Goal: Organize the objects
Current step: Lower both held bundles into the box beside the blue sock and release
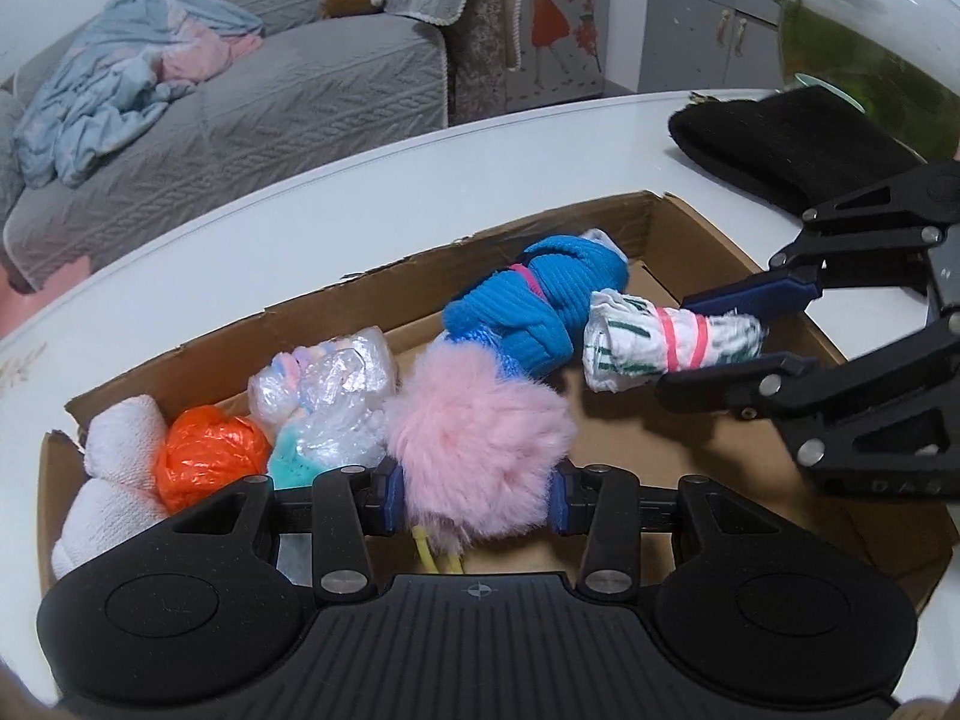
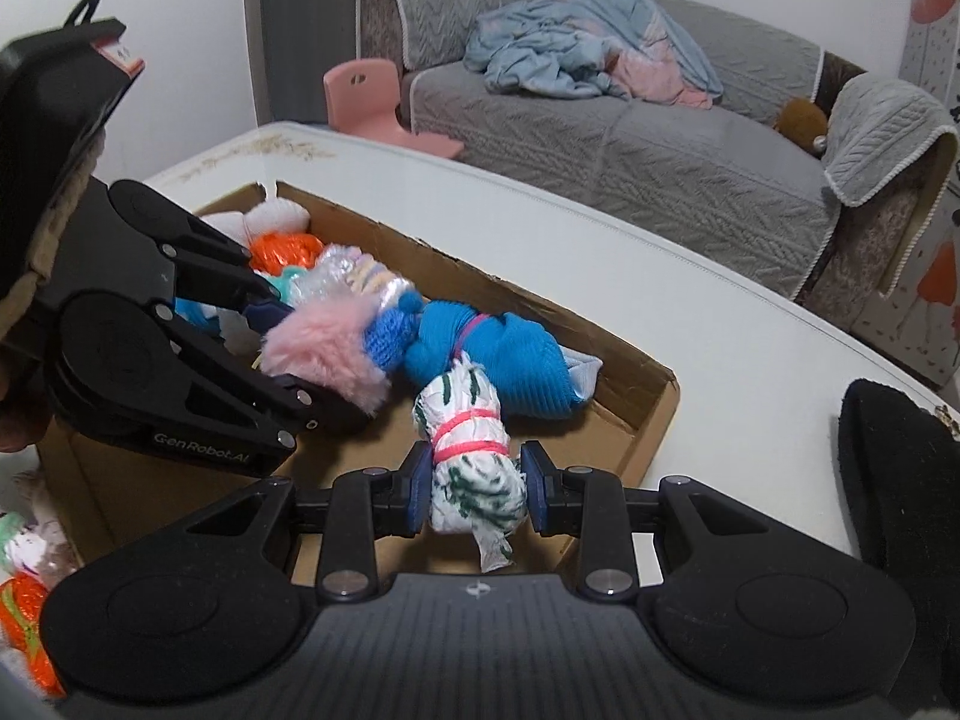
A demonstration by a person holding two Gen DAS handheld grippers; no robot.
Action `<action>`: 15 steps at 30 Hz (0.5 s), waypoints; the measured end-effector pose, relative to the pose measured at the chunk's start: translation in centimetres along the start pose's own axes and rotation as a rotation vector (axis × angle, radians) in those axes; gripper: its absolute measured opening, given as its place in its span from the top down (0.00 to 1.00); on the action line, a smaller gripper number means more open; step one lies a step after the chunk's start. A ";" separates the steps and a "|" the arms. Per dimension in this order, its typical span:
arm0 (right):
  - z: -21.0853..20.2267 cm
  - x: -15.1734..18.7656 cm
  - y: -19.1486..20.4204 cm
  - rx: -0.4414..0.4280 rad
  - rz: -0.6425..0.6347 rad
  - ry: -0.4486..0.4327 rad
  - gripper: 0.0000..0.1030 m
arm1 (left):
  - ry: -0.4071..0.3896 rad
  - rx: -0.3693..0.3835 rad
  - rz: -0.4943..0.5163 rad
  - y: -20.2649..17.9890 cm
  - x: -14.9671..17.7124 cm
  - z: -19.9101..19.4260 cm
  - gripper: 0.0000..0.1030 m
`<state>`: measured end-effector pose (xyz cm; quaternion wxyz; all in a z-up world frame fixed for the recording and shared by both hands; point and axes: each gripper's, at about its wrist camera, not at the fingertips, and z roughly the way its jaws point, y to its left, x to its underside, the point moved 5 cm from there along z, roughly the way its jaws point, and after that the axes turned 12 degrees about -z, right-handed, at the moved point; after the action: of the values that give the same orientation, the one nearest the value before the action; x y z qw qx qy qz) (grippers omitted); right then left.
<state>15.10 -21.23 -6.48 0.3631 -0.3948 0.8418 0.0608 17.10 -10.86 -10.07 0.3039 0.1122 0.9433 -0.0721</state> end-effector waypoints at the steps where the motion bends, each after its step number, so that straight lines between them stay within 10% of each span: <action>1: 0.2 -0.1 0.0 0.006 -0.012 0.009 0.72 | 0.001 0.004 -0.014 0.1 -0.1 0.1 0.52; 15: 1.2 0.0 0.0 0.016 -0.041 0.080 0.71 | 0.014 -0.004 -0.057 -0.1 -0.8 0.4 0.48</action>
<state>15.78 -20.73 -7.33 0.3333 -0.4113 0.8478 0.0308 17.95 -11.15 -9.95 0.2956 0.0851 0.9483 -0.0780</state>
